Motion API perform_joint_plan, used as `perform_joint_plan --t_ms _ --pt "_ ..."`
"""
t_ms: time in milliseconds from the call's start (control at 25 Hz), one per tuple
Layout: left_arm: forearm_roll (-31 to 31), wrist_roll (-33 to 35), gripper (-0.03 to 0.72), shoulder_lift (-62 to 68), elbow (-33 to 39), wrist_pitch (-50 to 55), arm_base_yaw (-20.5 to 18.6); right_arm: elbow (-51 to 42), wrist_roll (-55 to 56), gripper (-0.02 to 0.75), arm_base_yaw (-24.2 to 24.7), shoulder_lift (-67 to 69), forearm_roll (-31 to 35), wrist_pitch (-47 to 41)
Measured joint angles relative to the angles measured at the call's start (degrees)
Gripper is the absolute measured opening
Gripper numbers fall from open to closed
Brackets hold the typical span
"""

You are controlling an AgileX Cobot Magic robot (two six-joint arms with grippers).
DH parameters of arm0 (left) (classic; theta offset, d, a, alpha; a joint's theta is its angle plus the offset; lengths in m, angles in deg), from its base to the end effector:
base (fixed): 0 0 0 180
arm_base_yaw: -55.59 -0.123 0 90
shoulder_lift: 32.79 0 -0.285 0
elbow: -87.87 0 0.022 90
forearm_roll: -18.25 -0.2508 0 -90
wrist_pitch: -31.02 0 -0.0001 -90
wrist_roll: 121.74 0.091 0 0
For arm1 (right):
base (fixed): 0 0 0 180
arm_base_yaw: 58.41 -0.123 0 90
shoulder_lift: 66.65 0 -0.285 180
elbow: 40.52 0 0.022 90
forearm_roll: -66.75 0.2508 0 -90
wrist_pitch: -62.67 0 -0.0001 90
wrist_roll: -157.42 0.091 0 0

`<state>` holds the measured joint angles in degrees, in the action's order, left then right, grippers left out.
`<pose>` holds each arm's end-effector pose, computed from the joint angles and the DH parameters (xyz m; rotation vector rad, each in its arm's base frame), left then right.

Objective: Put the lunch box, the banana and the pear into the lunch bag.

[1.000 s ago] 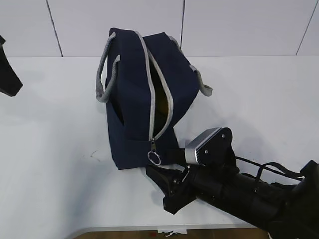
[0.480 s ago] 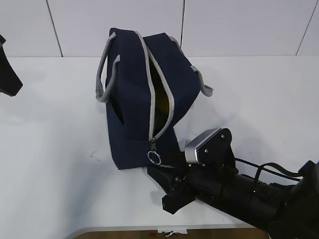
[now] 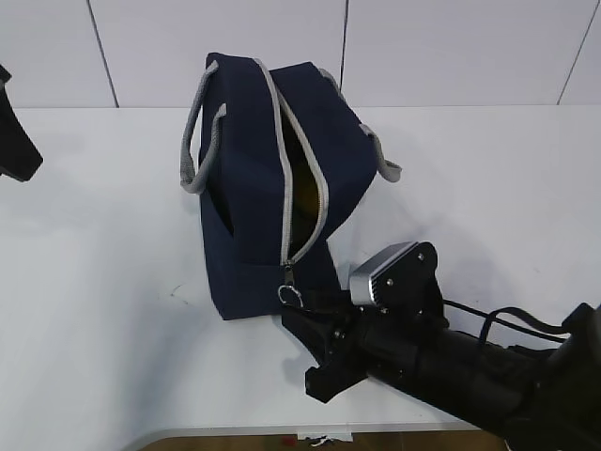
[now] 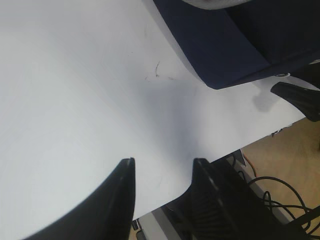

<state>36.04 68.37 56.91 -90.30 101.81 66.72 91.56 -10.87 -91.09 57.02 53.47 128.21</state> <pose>0.2672 -0.0793 0.3407 0.4382 2.7707 -0.4407 0.2437 0.1789 0.0897 -0.5826 1.8169 0.6603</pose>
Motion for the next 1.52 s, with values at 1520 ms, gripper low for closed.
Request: perform_joint_plan --t_ms 1520 --pt "0.08 0.00 0.286 0.00 0.00 0.00 0.00 1.92 0.34 0.169 0.00 0.02 -1.61 -0.70"
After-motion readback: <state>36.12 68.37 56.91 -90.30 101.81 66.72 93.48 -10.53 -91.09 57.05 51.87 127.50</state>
